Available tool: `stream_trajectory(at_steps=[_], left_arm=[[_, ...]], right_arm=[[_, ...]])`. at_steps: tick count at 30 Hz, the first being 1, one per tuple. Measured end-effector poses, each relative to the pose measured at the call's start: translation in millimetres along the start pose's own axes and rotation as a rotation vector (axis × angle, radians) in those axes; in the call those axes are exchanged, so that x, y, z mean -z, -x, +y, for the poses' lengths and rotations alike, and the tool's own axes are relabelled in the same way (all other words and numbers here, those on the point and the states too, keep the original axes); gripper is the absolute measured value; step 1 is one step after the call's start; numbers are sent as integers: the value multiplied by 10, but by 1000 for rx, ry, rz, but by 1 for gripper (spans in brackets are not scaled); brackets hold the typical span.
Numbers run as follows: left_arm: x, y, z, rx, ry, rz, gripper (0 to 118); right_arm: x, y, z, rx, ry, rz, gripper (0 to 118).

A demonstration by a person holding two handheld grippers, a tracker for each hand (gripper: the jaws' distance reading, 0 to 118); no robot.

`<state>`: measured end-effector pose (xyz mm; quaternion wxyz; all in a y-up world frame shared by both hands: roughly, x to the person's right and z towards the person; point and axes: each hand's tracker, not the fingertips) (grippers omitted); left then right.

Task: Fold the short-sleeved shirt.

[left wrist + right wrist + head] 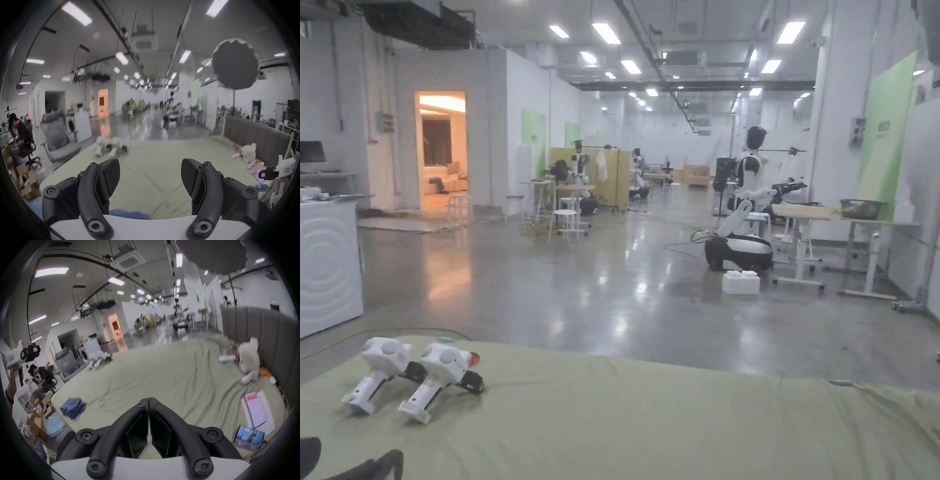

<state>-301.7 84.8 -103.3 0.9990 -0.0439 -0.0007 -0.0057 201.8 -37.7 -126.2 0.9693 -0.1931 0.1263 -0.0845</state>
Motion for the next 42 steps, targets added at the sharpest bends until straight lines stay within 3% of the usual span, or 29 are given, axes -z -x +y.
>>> stream_trajectory(at_steps=[4,7,9,10,12,16,33,42], left_arm=[[-132,-751,-90,67,-69,19,80],[-132,-927,-243,47,-109,-7,62],[-206,-1062,-288,29,-117,-17,58],[-229,-1106,-288,44,-123,-19,50],[-272,-1165,-327,116,-128,-30,18],[-410,-1205,-318,79,-164,-129,0],[-391,-1143,-290,70,-118,-71,0],[-367,-1191,-298,69,-108,-89,0]], right_arm=[[-266,124,252,-77,-139,-61,0],[-418,228,337,-113,-198,-119,0],[-505,268,361,-122,-232,-138,0],[-551,294,367,-126,-249,-145,0],[-610,326,372,-141,-304,-167,0],[-661,381,361,-143,-314,-173,0],[-644,450,380,-163,-324,-247,0],[-618,511,405,-168,-317,-215,0]])
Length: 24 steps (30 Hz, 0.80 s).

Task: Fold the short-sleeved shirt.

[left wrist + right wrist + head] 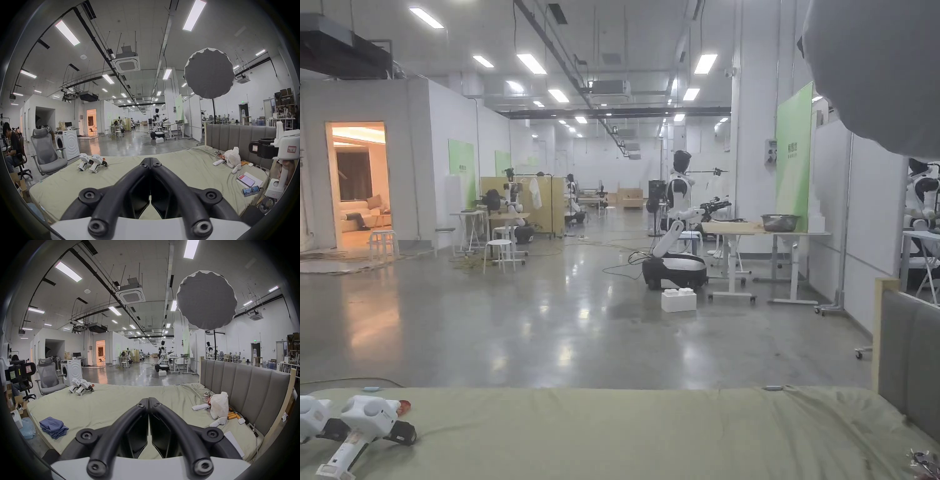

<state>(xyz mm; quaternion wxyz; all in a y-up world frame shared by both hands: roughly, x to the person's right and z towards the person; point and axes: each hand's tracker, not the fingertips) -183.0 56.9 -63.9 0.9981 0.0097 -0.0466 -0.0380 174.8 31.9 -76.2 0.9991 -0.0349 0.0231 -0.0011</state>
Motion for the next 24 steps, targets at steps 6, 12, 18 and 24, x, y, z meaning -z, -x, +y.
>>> stream_trajectory(at_steps=[6,12,18,24], left_arm=[[0,8,3,3,5,4,0],[-7,43,6,-8,0,17,0],[-8,52,8,-8,5,18,0],[-2,39,18,-3,4,14,0]], right_arm=[[-4,2,3,13,7,2,0],[-21,-10,9,30,6,5,0],[-27,-4,7,35,8,7,0],[-24,3,13,28,7,10,0]])
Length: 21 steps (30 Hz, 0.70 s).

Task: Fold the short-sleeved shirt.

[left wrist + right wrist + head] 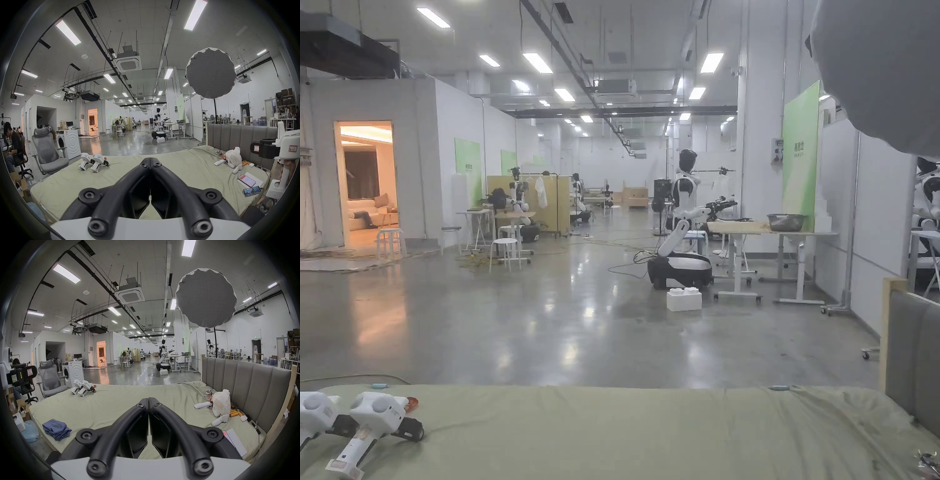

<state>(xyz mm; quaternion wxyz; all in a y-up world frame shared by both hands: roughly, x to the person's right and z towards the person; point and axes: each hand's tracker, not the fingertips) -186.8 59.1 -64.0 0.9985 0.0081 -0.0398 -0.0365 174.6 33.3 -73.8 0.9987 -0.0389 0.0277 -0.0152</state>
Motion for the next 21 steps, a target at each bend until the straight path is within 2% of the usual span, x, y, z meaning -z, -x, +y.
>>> stream_trajectory(at_steps=[21], left_arm=[[40,-43,11,10,8,-11,0]], right_arm=[[27,1,-16,-10,16,-2,0]])
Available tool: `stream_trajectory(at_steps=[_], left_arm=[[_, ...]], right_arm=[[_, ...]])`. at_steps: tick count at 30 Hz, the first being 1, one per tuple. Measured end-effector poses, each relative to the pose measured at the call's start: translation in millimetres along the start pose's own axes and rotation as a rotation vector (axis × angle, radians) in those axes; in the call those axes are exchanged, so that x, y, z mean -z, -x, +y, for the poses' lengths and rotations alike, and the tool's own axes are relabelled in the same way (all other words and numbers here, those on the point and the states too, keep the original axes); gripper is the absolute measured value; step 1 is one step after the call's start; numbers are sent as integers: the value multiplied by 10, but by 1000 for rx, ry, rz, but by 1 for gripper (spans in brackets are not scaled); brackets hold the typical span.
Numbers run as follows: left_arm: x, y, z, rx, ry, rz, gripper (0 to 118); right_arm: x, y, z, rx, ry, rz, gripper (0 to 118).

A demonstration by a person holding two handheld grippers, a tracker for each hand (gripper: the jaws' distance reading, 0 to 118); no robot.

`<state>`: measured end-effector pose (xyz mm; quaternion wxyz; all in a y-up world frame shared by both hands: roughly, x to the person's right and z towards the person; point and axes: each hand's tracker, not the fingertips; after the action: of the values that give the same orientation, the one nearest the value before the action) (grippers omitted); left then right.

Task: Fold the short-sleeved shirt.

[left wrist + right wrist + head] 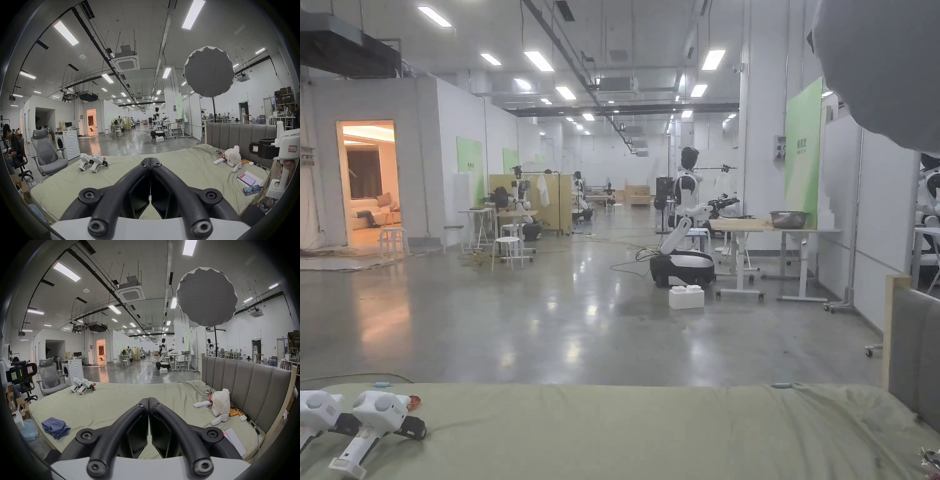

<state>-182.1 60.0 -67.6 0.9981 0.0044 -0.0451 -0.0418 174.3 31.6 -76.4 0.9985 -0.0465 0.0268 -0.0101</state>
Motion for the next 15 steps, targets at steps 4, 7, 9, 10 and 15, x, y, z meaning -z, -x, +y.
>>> stream_trajectory(at_steps=[4,7,9,10,15], left_arm=[[0,2,5,-6,2,15,18],[-4,10,-4,-9,2,-9,46],[-14,-2,-4,-10,-6,4,77],[-16,-3,-1,-10,-8,2,87],[-11,-44,7,8,-21,10,107]], right_arm=[[-6,-19,-1,17,-10,13,0],[-6,-19,6,24,-10,21,39],[-4,-24,5,23,-11,22,87],[-2,-24,3,22,-6,26,89],[-15,-12,4,48,-20,50,90]])
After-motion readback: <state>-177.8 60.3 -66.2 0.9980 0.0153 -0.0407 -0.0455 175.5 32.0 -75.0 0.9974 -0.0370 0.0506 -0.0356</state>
